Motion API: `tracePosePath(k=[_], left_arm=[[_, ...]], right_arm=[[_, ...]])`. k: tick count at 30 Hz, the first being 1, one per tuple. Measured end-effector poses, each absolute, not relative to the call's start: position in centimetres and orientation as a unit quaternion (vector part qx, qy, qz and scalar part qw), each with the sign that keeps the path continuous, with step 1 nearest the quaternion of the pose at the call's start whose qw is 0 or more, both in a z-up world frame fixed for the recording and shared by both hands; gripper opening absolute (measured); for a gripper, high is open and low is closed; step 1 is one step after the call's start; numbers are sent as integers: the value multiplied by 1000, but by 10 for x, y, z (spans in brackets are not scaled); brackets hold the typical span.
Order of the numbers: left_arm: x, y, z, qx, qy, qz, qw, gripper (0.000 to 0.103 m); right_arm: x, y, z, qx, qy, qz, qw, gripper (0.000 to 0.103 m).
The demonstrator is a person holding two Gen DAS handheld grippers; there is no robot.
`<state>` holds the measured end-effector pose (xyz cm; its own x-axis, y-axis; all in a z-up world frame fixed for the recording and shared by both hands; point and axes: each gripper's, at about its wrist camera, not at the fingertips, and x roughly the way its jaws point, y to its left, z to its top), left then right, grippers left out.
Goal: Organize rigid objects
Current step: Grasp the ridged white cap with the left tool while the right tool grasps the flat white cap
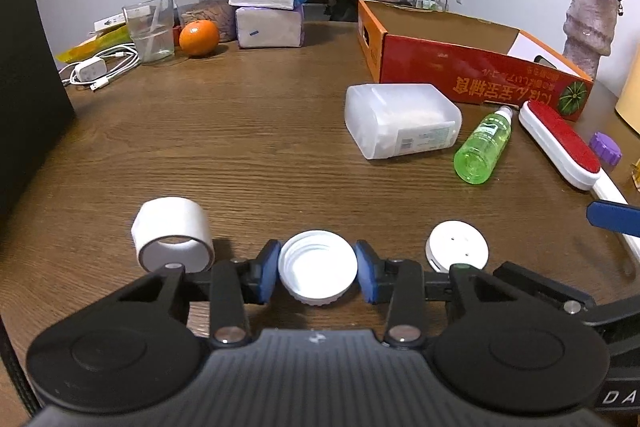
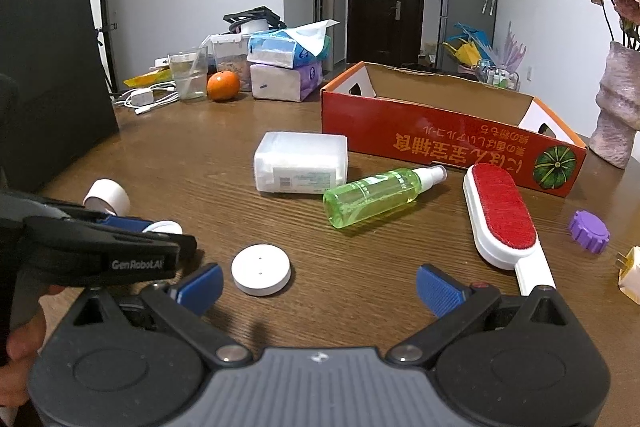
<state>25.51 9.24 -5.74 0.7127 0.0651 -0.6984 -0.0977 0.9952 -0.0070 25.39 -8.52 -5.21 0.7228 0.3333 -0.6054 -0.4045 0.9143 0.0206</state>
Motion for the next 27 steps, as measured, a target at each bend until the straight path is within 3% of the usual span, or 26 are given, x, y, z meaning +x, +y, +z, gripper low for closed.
tracePosePath(k=[17, 27], left_arm=[[241, 114, -45, -53, 333, 55, 940, 41], [240, 121, -45, -68, 331, 56, 940, 41]], right_arm=[[265, -70, -64, -66, 332, 207, 918, 101], [274, -51, -74, -75, 336, 220, 913, 75]])
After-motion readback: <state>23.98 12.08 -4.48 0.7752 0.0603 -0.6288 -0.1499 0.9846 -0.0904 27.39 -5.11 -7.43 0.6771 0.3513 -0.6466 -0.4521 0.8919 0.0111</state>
